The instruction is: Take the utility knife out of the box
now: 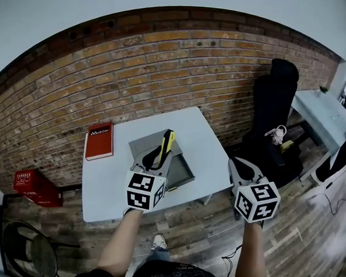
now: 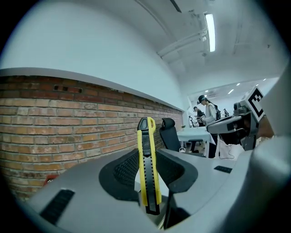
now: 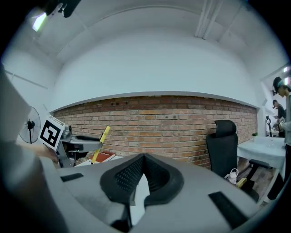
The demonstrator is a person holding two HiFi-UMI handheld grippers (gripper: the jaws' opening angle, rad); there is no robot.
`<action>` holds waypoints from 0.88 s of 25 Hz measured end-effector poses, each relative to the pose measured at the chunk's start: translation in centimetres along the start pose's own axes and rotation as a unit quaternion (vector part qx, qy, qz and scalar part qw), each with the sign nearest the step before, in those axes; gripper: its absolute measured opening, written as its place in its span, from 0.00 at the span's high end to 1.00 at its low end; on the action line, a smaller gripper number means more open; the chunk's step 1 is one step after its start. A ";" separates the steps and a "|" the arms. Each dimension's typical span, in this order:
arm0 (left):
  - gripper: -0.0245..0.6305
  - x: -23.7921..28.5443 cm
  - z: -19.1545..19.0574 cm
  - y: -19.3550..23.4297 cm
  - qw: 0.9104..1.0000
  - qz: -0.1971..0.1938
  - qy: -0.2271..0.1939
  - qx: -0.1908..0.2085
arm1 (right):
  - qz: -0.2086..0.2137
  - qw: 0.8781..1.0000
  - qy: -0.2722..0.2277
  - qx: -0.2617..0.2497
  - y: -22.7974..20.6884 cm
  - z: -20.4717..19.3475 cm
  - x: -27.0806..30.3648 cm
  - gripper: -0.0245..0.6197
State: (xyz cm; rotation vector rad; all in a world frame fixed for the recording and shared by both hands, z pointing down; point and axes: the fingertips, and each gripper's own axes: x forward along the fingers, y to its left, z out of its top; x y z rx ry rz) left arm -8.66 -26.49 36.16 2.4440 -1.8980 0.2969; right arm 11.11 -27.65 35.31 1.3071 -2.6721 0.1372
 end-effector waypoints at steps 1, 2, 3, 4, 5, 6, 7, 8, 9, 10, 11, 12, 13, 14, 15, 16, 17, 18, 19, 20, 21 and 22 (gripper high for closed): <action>0.77 -0.4 -0.2 0.1 1.000 0.005 0.001 -0.001 | 0.003 1.000 0.000 0.001 0.1 0.0 0.0 0.93; 0.77 -0.7 -0.3 0.3 1.000 0.009 0.003 -0.004 | 0.006 1.000 0.000 0.001 0.3 0.0 0.1 0.93; 0.77 -1.0 -0.5 0.6 1.000 0.014 0.004 -0.008 | 0.009 1.000 -0.001 0.000 0.5 0.1 0.1 0.93; 0.77 -1.3 -0.7 0.8 1.000 0.018 0.006 -0.013 | 0.011 1.000 -0.003 -0.001 0.7 0.2 0.2 0.93; 0.77 -1.6 -0.9 1.0 1.000 0.021 0.007 -0.018 | 0.013 1.000 -0.005 -0.001 0.9 0.3 0.1 0.93; 0.77 -1.8 -1.1 1.1 0.999 0.024 0.009 -0.020 | 0.015 1.000 -0.007 -0.002 1.0 0.3 0.1 0.93; 0.77 -1.9 -1.2 1.1 0.999 0.025 0.010 -0.020 | 0.016 1.000 -0.009 -0.002 1.1 0.4 0.0 0.93; 0.77 -2.1 -1.3 1.1 0.999 0.026 0.010 -0.019 | 0.016 1.000 -0.010 -0.003 1.1 0.5 0.0 0.93; 0.77 -2.2 -1.2 1.1 0.999 0.026 0.010 -0.018 | 0.016 1.000 -0.010 -0.004 1.2 0.5 0.0 0.93; 0.77 -2.3 -1.2 1.0 0.999 0.026 0.009 -0.017 | 0.016 1.000 -0.010 -0.004 1.2 0.5 -0.1 0.93; 0.77 -2.3 -1.1 1.0 0.999 0.026 0.008 -0.016 | 0.016 1.000 -0.010 -0.005 1.2 0.5 -0.1 0.93; 0.77 -2.4 -1.0 1.0 1.000 0.025 0.007 -0.017 | 0.016 1.000 -0.010 -0.005 1.3 0.5 -0.1 0.93; 0.77 -2.4 -1.0 1.0 1.000 0.025 0.007 -0.018 | 0.015 1.000 -0.010 -0.006 1.3 0.5 -0.2 0.93; 0.77 -2.4 -1.0 1.0 1.000 0.024 0.006 -0.019 | 0.015 1.000 -0.010 -0.007 1.3 0.5 -0.2 0.93; 0.77 -2.5 -0.9 1.0 1.000 0.023 0.006 -0.020 | 0.014 1.000 -0.009 -0.007 1.3 0.6 -0.2 0.93; 0.77 -2.5 -0.9 1.0 1.000 0.023 0.006 -0.020 | 0.013 1.000 -0.010 -0.007 1.3 0.6 -0.3 0.93; 0.77 -2.6 -0.9 1.0 1.000 0.023 0.006 -0.019 | 0.012 1.000 -0.010 -0.007 1.4 0.6 -0.3 0.93; 0.77 -2.6 -1.0 1.0 1.000 0.023 0.006 -0.019 | 0.011 1.000 -0.010 -0.007 1.3 0.6 -0.4 0.93; 0.77 -2.6 -1.0 1.0 1.000 0.022 0.006 -0.019 | 0.011 1.000 -0.010 -0.007 1.3 0.6 -0.4 0.93; 0.77 -2.6 -1.0 0.9 1.000 0.022 0.006 -0.019 | 0.010 1.000 -0.010 -0.007 1.3 0.6 -0.5 0.93; 0.77 -2.7 -1.1 0.8 1.000 0.021 0.006 -0.019 | 0.010 1.000 -0.011 -0.007 1.3 0.5 -0.5 0.93; 0.77 -2.7 -1.1 0.8 1.000 0.021 0.006 -0.019 | 0.009 1.000 -0.011 -0.007 1.3 0.5 -0.6 0.93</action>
